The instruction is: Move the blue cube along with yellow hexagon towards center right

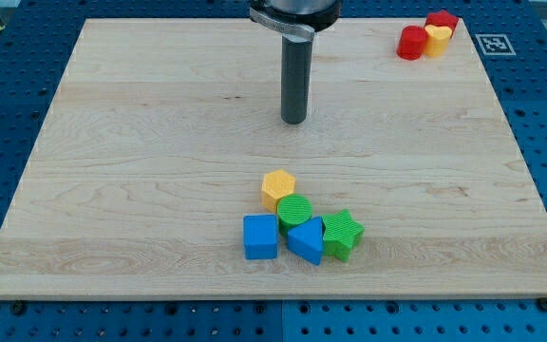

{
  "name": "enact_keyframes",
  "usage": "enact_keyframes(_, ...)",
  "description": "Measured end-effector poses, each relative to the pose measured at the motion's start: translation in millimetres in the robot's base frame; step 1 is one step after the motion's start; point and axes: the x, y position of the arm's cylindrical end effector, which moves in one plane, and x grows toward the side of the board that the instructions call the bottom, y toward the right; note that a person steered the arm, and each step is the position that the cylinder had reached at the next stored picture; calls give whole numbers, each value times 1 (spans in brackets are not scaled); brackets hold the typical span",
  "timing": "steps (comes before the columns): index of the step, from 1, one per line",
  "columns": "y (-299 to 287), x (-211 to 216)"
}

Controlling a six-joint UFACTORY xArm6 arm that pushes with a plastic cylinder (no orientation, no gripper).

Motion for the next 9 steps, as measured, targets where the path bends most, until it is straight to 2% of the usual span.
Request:
enact_keyframes(1, -23, -3)
enact_keyframes(2, -131, -1)
enact_keyframes(3, -228, 30)
enact_keyframes(4, -258, 114)
enact_keyframes(5, -224, 199)
enact_keyframes(6, -178, 221)
enact_keyframes(7, -100, 220)
enact_keyframes(9, -79, 220)
